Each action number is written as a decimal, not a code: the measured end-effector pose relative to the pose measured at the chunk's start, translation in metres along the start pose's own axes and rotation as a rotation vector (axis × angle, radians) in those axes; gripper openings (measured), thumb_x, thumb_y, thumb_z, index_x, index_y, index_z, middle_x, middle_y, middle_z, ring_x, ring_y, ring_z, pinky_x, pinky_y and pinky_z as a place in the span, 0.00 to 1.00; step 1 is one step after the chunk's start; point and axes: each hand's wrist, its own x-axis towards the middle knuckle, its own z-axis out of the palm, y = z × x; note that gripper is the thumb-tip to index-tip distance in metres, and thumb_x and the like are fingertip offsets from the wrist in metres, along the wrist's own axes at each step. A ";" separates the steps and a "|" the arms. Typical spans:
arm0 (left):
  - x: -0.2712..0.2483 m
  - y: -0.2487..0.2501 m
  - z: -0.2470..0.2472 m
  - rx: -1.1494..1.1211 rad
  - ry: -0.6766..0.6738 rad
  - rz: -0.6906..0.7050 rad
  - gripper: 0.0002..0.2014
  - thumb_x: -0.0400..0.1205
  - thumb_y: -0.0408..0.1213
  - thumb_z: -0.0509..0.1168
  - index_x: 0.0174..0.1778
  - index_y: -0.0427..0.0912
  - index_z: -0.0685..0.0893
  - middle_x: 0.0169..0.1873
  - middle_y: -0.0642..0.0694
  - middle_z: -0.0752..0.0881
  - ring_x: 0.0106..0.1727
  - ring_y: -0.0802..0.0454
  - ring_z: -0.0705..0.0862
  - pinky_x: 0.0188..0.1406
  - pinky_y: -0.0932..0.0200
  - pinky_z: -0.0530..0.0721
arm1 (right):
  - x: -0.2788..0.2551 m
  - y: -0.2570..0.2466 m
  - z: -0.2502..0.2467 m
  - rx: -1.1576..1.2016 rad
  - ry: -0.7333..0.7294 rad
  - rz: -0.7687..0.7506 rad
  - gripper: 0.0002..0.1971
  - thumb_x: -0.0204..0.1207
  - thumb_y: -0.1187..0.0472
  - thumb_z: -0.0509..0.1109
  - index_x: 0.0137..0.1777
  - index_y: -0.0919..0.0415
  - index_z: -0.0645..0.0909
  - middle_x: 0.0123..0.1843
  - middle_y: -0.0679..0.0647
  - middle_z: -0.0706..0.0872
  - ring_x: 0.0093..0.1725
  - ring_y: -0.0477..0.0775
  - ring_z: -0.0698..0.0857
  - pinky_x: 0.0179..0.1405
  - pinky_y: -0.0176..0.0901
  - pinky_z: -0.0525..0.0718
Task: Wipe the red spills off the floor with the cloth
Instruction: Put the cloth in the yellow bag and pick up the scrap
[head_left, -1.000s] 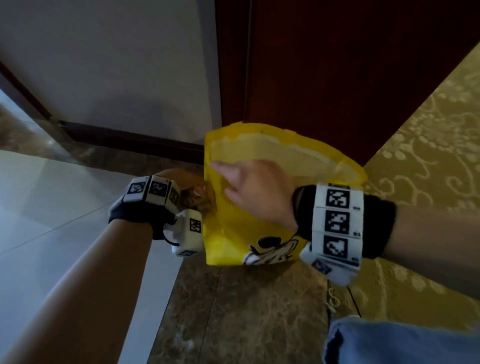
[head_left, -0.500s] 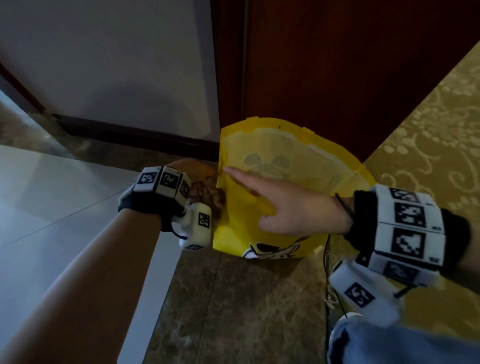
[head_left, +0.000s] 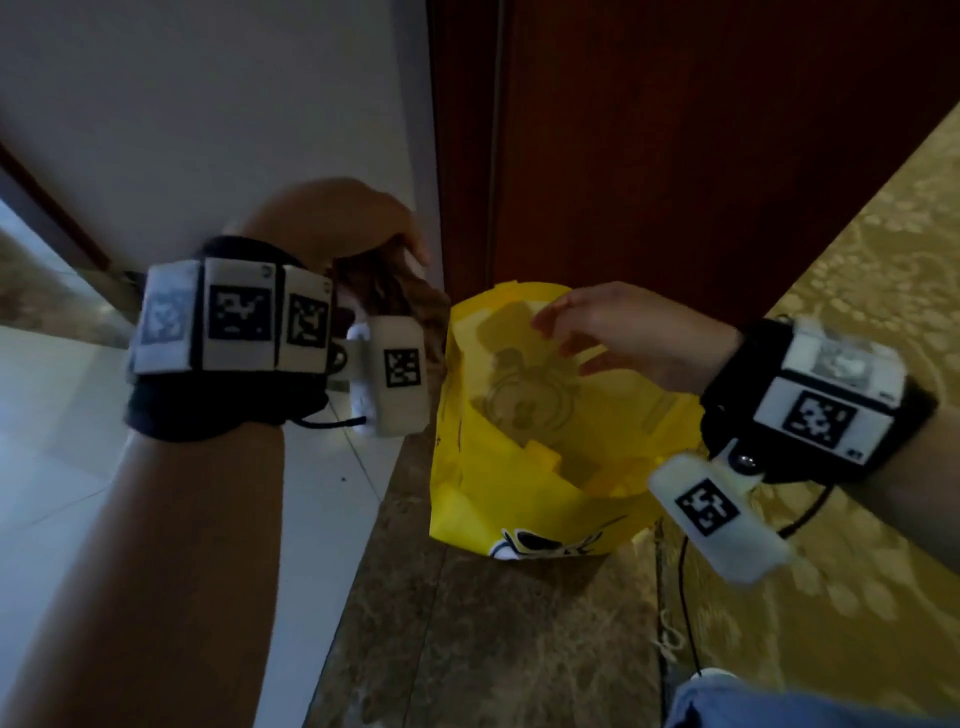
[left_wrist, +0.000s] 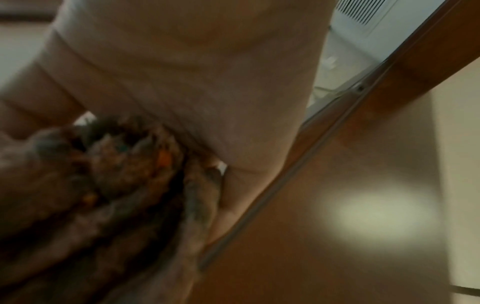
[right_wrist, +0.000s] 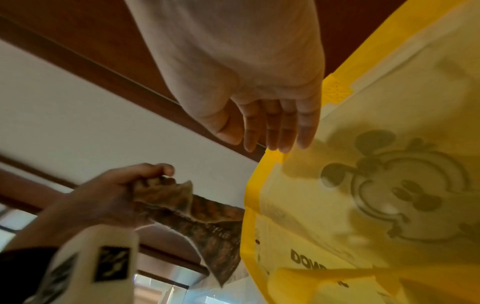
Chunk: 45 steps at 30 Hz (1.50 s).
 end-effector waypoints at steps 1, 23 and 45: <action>-0.009 0.010 -0.001 0.008 0.029 0.036 0.08 0.78 0.40 0.67 0.32 0.47 0.82 0.23 0.49 0.83 0.25 0.53 0.81 0.30 0.62 0.78 | 0.004 0.002 0.000 0.053 0.005 0.012 0.09 0.80 0.65 0.62 0.54 0.57 0.83 0.52 0.51 0.82 0.51 0.51 0.80 0.48 0.45 0.78; -0.018 0.094 0.024 -0.205 -0.127 0.201 0.05 0.81 0.35 0.65 0.42 0.38 0.79 0.30 0.43 0.78 0.33 0.48 0.80 0.37 0.55 0.84 | -0.005 -0.008 -0.055 0.406 -0.066 -0.148 0.14 0.83 0.67 0.58 0.60 0.76 0.78 0.33 0.58 0.88 0.25 0.55 0.79 0.39 0.55 0.81; -0.008 -0.025 -0.008 -0.543 -0.289 0.245 0.07 0.85 0.30 0.55 0.48 0.40 0.79 0.36 0.45 0.87 0.33 0.51 0.86 0.28 0.58 0.88 | 0.011 -0.080 0.013 0.807 -0.070 -0.143 0.11 0.80 0.73 0.57 0.47 0.65 0.81 0.44 0.58 0.85 0.36 0.49 0.85 0.31 0.37 0.88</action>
